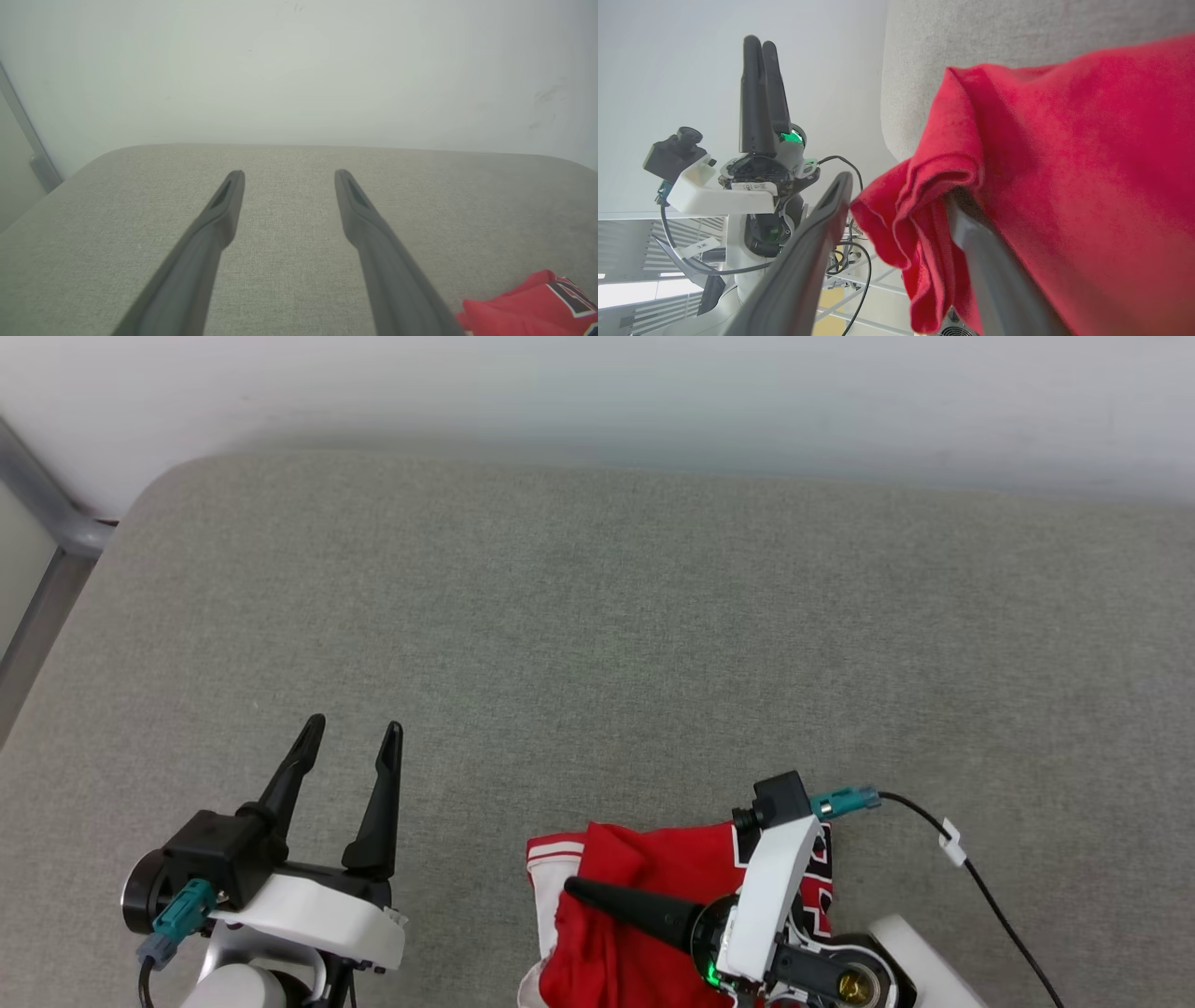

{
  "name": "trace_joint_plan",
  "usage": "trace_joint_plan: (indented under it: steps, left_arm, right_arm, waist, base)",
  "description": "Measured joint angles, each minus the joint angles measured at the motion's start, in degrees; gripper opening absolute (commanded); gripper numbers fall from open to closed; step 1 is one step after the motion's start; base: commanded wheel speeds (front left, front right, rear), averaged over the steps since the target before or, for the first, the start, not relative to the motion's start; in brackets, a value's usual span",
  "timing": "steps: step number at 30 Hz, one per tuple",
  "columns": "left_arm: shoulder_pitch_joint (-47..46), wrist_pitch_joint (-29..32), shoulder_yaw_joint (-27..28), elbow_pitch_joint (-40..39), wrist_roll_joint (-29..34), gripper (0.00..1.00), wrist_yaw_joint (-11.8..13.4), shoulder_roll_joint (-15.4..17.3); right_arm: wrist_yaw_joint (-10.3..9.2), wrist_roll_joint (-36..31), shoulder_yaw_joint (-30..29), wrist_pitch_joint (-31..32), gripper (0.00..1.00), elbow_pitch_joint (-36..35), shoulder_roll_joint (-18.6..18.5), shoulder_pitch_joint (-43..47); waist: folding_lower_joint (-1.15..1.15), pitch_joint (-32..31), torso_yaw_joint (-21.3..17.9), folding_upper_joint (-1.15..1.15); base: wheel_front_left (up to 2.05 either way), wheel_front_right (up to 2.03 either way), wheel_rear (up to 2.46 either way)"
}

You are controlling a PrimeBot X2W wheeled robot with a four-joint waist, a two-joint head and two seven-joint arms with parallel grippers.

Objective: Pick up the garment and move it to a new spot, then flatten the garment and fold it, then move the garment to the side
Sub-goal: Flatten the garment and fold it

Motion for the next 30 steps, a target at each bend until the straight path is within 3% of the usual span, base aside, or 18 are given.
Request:
trace_joint_plan:
  steps: [6,13,22,30]
  left_arm:
    - [0.25,-0.05,-0.13,0.37,0.33,1.0,0.02,-0.19]
    - [1.41,0.03,-0.41,0.48,0.34,1.0,0.67,-0.23]
    - [3.28,0.27,-0.13,0.49,0.48,1.0,2.59,-0.09]
    - [4.69,0.18,0.36,0.78,0.52,1.0,3.54,0.2]
  right_arm:
    - [0.0,-3.8,0.18,-4.24,1.0,-5.25,-1.14,-0.49]
    - [0.0,-16.39,-4.03,-14.94,1.0,-7.31,-6.3,0.52]
    - [-0.01,-38.76,-20.92,-22.21,1.0,-9.07,-9.0,6.44]
    - [-0.01,-60.03,-34.89,-25.62,1.0,-20.37,-3.77,13.01]
  waist:
    - [0.0,-2.12,-1.18,0.0]
    - [0.0,-4.94,-2.5,0.0]
    - [0.0,-7.66,-3.92,0.0]
    - [-0.01,-9.46,-4.65,0.0]
  base:
    - [0.0,0.0,0.0]
    - [0.0,0.0,0.0]
    - [0.0,0.0,0.0]
    - [0.0,0.0,0.0]
